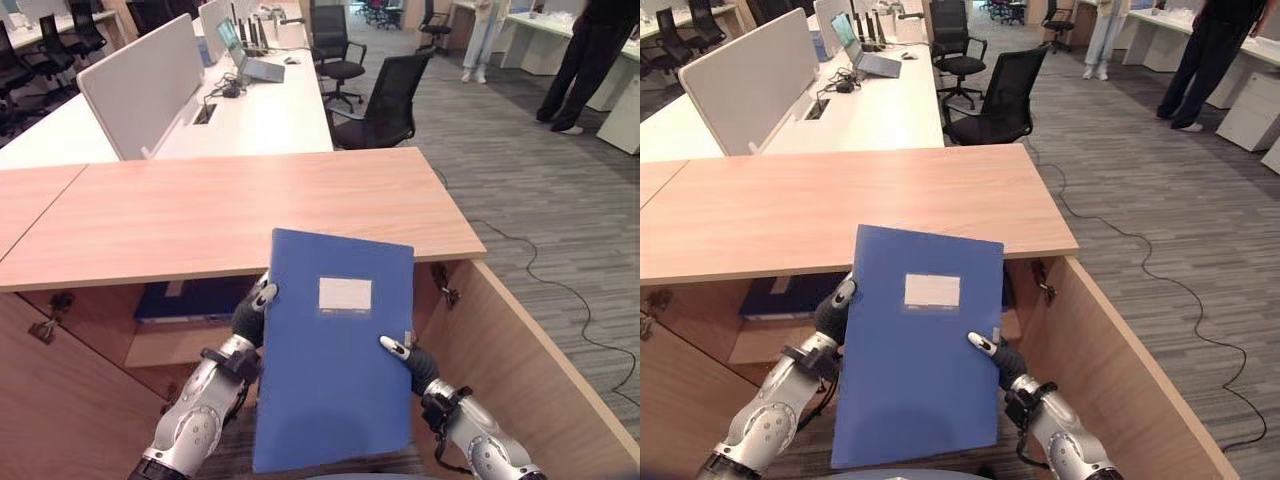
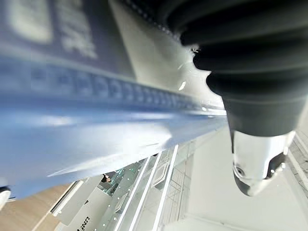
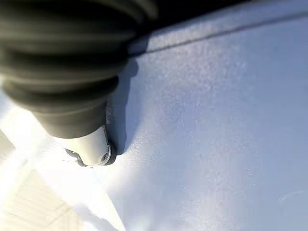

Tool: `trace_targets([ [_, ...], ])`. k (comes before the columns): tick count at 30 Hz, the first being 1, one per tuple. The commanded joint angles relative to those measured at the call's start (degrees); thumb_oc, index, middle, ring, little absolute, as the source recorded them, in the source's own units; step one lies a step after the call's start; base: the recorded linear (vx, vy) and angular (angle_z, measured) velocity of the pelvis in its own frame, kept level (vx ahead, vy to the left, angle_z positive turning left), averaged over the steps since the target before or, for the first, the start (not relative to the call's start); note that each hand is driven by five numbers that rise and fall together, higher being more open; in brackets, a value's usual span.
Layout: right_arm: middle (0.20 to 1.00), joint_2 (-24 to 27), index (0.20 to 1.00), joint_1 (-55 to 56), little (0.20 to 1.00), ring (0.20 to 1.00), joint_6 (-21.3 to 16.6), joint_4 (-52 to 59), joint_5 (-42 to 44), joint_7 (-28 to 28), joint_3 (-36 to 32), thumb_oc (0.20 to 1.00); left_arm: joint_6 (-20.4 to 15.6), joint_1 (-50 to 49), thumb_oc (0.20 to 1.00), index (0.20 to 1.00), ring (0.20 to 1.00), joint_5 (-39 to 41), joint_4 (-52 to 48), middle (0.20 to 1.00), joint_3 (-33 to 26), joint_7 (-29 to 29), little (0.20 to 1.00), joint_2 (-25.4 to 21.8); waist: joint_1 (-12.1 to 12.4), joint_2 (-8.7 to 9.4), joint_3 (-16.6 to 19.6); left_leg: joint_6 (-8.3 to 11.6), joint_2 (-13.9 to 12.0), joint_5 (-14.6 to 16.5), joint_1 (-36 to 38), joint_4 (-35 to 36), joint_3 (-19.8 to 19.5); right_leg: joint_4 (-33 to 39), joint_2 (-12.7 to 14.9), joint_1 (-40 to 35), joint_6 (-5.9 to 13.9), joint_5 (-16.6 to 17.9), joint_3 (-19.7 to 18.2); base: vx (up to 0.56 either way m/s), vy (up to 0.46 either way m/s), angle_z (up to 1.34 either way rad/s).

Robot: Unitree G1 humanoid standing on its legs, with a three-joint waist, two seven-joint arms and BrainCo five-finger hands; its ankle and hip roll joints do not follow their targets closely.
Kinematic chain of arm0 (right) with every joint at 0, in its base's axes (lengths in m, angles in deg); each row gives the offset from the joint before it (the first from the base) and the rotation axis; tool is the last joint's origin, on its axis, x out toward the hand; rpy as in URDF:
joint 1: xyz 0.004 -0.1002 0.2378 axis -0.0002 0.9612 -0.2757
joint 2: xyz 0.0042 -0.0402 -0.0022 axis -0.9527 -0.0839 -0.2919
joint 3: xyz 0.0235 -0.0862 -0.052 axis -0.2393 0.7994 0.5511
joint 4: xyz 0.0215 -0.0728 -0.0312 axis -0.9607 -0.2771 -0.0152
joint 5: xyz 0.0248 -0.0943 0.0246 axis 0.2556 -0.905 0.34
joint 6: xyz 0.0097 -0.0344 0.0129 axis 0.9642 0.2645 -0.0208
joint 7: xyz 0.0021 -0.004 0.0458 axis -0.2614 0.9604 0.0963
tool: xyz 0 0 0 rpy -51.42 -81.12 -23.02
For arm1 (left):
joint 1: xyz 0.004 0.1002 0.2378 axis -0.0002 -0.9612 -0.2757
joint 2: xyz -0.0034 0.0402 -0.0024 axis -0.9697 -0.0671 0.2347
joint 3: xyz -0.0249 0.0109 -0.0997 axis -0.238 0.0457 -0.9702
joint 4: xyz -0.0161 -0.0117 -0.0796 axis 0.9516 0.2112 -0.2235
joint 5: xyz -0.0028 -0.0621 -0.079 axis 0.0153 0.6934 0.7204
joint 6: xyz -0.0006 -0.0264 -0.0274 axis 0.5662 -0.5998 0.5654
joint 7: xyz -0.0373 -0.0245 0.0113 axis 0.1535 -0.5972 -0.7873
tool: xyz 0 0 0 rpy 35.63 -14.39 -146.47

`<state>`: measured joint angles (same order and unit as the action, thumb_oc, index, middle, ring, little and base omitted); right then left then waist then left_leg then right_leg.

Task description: Put the empty folder in the office cabinet

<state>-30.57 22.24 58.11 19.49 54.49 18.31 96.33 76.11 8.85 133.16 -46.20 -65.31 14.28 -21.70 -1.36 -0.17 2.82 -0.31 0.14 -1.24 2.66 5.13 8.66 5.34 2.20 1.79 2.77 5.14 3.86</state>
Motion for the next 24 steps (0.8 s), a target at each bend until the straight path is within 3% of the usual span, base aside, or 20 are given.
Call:
trace_targets([
  [1,0.2,-3.6,0.2,-3.0,0.2,0.2,0.5,-6.5,-6.0,-1.8,1.0,0.2,-0.3,1.2,1.0,1.0,1.0,-0.5,0.7,1.0,0.8,2.9,1.0,1.0,-0.1,2.85,1.2,-0.24,1.9,3.6,-0.9,-0.1,-5.1,-0.7,0.4,-1.5,2.44,-3.7,0.7,0.0,0.0,0.0],
  [2,0.2,-2.9,0.2,-3.7,0.2,0.2,1.0,-11.5,-13.9,-2.6,1.7,0.2,0.5,0.2,1.0,1.0,1.0,-0.8,2.2,1.0,0.3,3.6,1.0,1.2,0.0,2.8,1.1,-0.25,1.9,3.6,-0.9,-0.1,-5.2,-0.8,0.4,-1.5,2.44,-3.7,0.7,0.0,0.0,0.0],
  [4,0.2,-2.8,0.2,-4.0,0.2,0.2,1.7,-13.7,-16.2,-2.5,2.0,0.2,0.6,-0.3,1.0,1.0,1.0,-1.2,3.0,1.0,-0.2,3.5,1.0,1.3,0.0,2.75,1.1,-0.27,1.9,3.6,-0.9,-0.1,-5.2,-0.8,0.4,-1.5,2.42,-3.7,0.8,0.0,0.0,0.0],
  [7,0.2,-1.9,0.2,-4.7,0.2,0.2,1.6,-21.2,-29.9,-3.6,3.8,0.2,0.9,-2.0,1.0,1.0,1.0,-2.1,4.0,1.0,-1.5,3.9,1.0,1.3,0.2,2.5,0.8,-0.26,1.9,3.5,-1.0,-0.1,-5.4,-0.7,0.4,-1.5,2.43,-3.8,1.0,0.0,0.0,0.0],
  [12,0.2,-2.9,0.2,-5.9,0.2,0.2,1.2,-28.4,-39.4,-7.8,3.4,0.2,0.7,-3.4,1.0,1.0,1.0,-2.6,4.9,1.0,-2.6,3.3,1.0,1.0,0.5,2.16,0.7,-0.36,2.0,3.4,-1.2,-0.1,-5.6,-0.7,0.4,-1.4,2.51,-3.7,1.0,0.0,-0.003,0.01],
  [16,0.2,-2.2,0.2,-8.0,0.2,0.2,1.7,-31.1,-53.1,-8.0,8.2,0.2,0.2,-3.7,1.0,1.0,1.0,-3.0,5.0,1.0,-2.7,3.1,1.0,0.5,0.9,1.83,0.5,-0.39,2.0,3.5,-1.3,-0.1,-5.8,-0.7,0.5,-1.5,2.48,-3.8,1.3,0.0,0.0,0.0],
  [21,0.2,-3.1,0.2,-8.4,0.2,0.2,2.2,-35.6,-56.6,-8.5,9.9,0.2,0.2,-3.6,1.0,1.0,1.0,-3.8,4.6,1.0,-2.0,3.4,1.0,0.2,1.2,1.55,0.1,-0.45,2.2,3.4,-1.5,-0.1,-6.1,-0.7,0.6,-1.5,2.52,-3.9,1.5,0.01,0.003,0.04],
  [24,0.2,-3.9,0.2,-7.6,0.2,0.2,2.4,-35.6,-50.7,-9.6,6.5,0.2,0.4,-4.1,1.0,1.0,1.0,-4.0,5.3,1.0,-2.1,3.1,1.0,0.5,1.2,1.37,-0.1,-0.47,2.3,3.3,-1.6,-0.1,-6.1,-0.7,0.7,-1.4,2.6,-3.8,1.6,0.02,0.006,0.05],
])
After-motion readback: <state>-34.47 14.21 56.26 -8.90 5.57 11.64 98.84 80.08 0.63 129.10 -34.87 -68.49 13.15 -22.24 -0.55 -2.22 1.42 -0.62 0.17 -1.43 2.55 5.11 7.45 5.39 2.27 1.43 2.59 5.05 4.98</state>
